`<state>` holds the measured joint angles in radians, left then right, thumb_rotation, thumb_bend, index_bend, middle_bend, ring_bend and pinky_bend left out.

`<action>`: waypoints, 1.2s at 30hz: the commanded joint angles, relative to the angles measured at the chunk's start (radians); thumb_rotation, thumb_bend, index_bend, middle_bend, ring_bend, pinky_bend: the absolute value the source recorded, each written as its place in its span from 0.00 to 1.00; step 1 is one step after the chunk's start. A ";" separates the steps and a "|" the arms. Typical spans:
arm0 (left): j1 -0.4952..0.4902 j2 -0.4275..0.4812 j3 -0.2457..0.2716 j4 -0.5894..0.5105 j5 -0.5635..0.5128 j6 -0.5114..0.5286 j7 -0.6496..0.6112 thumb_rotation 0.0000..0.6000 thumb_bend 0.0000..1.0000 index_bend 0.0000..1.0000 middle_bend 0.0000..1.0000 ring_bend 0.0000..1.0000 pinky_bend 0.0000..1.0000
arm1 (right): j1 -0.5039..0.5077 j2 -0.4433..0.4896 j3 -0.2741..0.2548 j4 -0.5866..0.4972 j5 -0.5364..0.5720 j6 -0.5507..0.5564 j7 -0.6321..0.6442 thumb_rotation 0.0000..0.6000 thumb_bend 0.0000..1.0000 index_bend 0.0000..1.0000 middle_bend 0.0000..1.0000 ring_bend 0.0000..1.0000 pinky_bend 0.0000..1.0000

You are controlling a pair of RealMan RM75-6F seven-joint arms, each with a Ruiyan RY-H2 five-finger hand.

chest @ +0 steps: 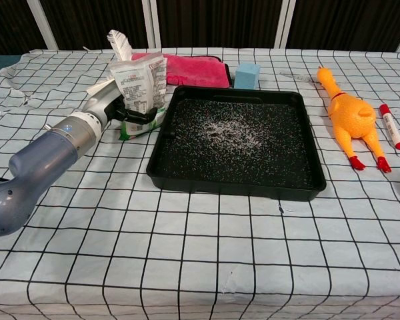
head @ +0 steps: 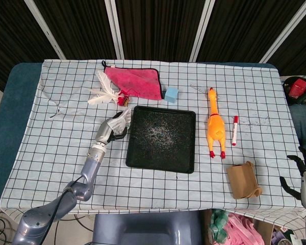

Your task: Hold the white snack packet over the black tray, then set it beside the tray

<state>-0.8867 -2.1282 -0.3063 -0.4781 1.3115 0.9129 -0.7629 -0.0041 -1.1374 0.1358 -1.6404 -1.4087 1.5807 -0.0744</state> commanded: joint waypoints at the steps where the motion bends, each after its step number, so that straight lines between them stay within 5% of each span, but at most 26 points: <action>1: 0.000 -0.001 0.001 0.001 0.001 0.003 -0.002 1.00 0.52 0.24 0.36 0.32 0.46 | 0.000 0.000 0.000 0.000 0.000 0.000 -0.001 1.00 0.23 0.29 0.09 0.14 0.25; 25: 0.015 0.026 0.009 -0.026 0.006 0.027 0.002 1.00 0.52 0.25 0.37 0.32 0.46 | 0.000 -0.001 -0.001 -0.001 -0.003 0.001 -0.004 1.00 0.23 0.29 0.09 0.14 0.25; 36: 0.037 0.161 0.027 -0.179 0.046 0.100 0.092 1.00 0.53 0.26 0.38 0.34 0.47 | 0.000 0.000 -0.001 0.000 -0.003 0.002 -0.004 1.00 0.23 0.29 0.09 0.14 0.25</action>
<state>-0.8585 -2.0082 -0.2865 -0.6114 1.3438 0.9964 -0.7009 -0.0038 -1.1378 0.1350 -1.6406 -1.4116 1.5824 -0.0783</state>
